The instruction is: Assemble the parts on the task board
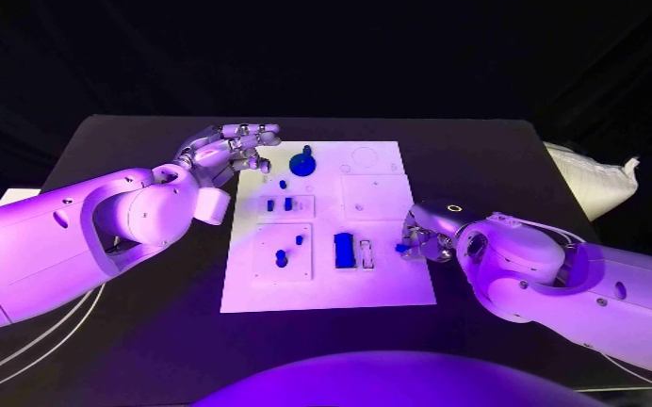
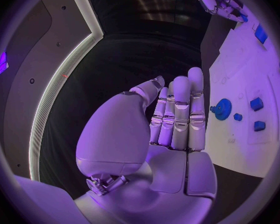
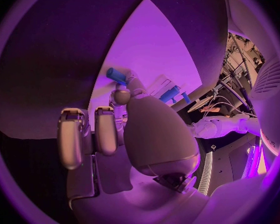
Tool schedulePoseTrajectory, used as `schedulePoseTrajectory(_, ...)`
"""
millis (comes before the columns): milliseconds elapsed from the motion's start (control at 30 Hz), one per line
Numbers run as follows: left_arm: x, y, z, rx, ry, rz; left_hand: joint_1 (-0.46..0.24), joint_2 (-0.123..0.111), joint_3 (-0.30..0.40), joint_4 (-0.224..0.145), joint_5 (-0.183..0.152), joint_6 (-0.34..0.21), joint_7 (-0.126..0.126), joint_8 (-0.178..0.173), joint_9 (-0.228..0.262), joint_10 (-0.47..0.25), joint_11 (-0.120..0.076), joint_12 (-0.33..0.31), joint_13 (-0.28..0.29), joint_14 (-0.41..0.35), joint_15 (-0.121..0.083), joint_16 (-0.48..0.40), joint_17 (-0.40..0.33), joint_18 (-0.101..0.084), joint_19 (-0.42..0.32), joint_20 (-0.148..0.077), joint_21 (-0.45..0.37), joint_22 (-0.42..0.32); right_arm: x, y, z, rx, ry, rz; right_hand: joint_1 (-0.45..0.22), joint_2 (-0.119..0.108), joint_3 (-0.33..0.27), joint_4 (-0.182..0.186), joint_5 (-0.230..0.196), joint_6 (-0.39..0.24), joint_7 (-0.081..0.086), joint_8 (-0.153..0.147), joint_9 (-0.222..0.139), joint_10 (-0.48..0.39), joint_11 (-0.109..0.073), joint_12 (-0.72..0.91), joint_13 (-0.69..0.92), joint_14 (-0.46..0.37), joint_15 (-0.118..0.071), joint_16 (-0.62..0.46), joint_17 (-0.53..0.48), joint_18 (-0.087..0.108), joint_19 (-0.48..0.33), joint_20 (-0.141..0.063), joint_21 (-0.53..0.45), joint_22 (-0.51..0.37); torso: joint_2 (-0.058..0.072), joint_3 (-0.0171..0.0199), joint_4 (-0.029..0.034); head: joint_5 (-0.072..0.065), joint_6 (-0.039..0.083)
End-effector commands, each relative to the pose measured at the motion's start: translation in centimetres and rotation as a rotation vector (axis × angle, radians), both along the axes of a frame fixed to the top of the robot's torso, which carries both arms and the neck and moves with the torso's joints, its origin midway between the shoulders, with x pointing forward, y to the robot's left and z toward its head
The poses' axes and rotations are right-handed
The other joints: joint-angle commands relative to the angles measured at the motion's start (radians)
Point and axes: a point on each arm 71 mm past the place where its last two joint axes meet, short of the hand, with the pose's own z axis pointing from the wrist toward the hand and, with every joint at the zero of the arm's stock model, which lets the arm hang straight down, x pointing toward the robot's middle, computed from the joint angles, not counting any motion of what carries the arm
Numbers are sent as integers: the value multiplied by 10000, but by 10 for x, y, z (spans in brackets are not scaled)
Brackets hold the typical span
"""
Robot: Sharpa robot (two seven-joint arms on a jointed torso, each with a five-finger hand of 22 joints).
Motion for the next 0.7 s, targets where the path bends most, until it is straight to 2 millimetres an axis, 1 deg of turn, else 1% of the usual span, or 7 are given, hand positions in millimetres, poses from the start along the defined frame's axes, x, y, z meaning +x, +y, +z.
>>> schedulePoseTrajectory(33,-1,-3,1,-84,-62,-214,6,93,-76,-6,38,-73,12,67,-6,-67,27,34,9,-52,12,32,-8,109,-19,57,-32,-8,-5,0,-10,-495,350,214,-64,173,197,141,526,69,15,-58,25,47,-65,-46,13,560,-70,1,27,-140,10,-30,-1,1176,-1,1,-14,11,3)
schedulePoseTrajectory(133,-1,-3,1,-83,-63,-222,6,93,-76,-6,38,-73,12,67,-6,-67,27,34,9,-52,12,32,-8,109,-19,57,-32,-8,-4,1,-7,79,134,-31,-319,295,493,431,1391,47,-14,-106,53,128,-93,-3,35,575,-87,38,84,-153,53,-43,36,1231,-1,3,-18,14,5)
schedulePoseTrajectory(267,-1,-2,1,-82,-60,-231,6,93,-76,-6,38,-73,12,67,-6,-67,27,34,9,-52,12,32,-8,109,-19,57,-32,-8,-5,4,-3,1429,83,-692,-427,297,948,636,1811,25,-36,-137,109,165,-84,-37,17,583,-107,56,113,-160,75,-60,55,1259,0,6,-9,14,8)
schedulePoseTrajectory(433,-1,-3,1,-83,-54,-244,6,93,-76,-6,38,-73,12,67,-6,-67,27,34,9,-52,12,32,-8,109,-19,57,-32,-8,-7,7,3,2990,277,-1557,-850,-108,1787,1093,2291,27,-40,-171,242,241,-80,-42,37,592,-104,74,152,-166,94,-55,69,1285,-2,0,5,9,-6)
schedulePoseTrajectory(500,-1,-3,1,-83,-51,-249,6,93,-76,-6,38,-73,12,67,-6,-67,27,34,9,-52,12,32,-8,109,-19,57,-32,-8,-8,8,4,3525,546,-1905,-1087,-308,1963,1240,2584,34,-30,-182,277,253,-70,-41,50,595,-98,81,165,-167,98,-52,73,1292,0,-2,5,11,3)
schedulePoseTrajectory(600,-1,-3,1,-90,-45,-272,6,93,-76,-6,38,-73,12,67,-6,-67,27,34,9,-52,12,32,-8,109,-19,57,-32,-8,-8,10,3,4152,1102,-2380,-1514,-572,2196,1278,3056,62,-22,-196,330,282,-61,-14,85,597,-97,82,171,-165,98,-48,71,1292,6,-7,1,8,2)
schedulePoseTrajectory(700,-1,-4,1,-101,-36,-307,6,93,-76,-6,38,-73,12,67,-6,-67,27,34,9,-52,12,32,-8,109,-19,57,-32,-8,-8,11,2,4531,1550,-2693,-1706,-695,2341,1272,3243,71,-19,-206,367,292,-58,-12,100,596,-96,77,167,-162,91,-49,63,1284,5,-8,0,18,8)
